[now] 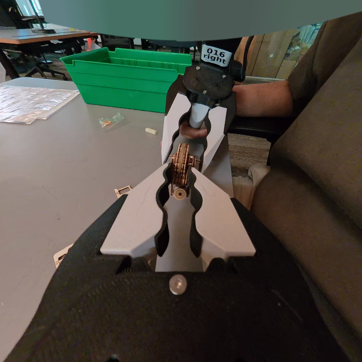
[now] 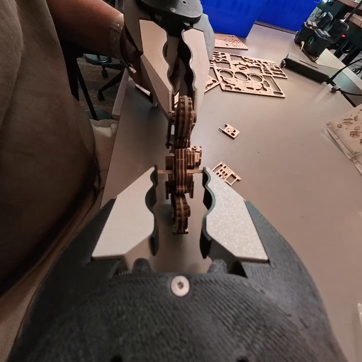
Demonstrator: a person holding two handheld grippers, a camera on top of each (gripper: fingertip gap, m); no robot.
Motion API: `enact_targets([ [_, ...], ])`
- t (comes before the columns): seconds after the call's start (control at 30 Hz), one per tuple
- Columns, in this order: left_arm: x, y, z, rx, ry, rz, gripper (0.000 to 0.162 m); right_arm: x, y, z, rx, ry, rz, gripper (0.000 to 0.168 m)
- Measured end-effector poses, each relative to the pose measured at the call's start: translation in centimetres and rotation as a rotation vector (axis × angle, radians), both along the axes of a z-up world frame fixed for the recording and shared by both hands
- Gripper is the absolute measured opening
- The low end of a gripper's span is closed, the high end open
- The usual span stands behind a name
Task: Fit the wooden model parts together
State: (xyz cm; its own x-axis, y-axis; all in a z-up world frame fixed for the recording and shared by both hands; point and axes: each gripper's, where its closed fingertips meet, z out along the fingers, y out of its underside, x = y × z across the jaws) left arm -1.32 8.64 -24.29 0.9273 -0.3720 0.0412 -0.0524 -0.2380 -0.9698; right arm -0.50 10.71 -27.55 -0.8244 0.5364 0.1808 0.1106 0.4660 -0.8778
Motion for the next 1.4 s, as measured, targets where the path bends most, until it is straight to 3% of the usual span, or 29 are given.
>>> enact_targets([
  [1.03, 0.1, 0.1, -0.2, -0.009, 0.018, 0.006, 0.013, 0.3, 0.1, 0.1, -0.014, -0.07, -0.011, 0.044],
  [1.13, 0.1, 0.1, -0.2, -0.009, 0.017, 0.007, 0.013, 0.4, 0.1, 0.2, -0.024, -0.06, -0.008, 0.058],
  [1.4, 0.0, 0.1, -0.2, -0.01, 0.018, 0.012, 0.013, -0.5, 1.1, 2.1, -0.119, -0.019, -0.065, 0.063],
])
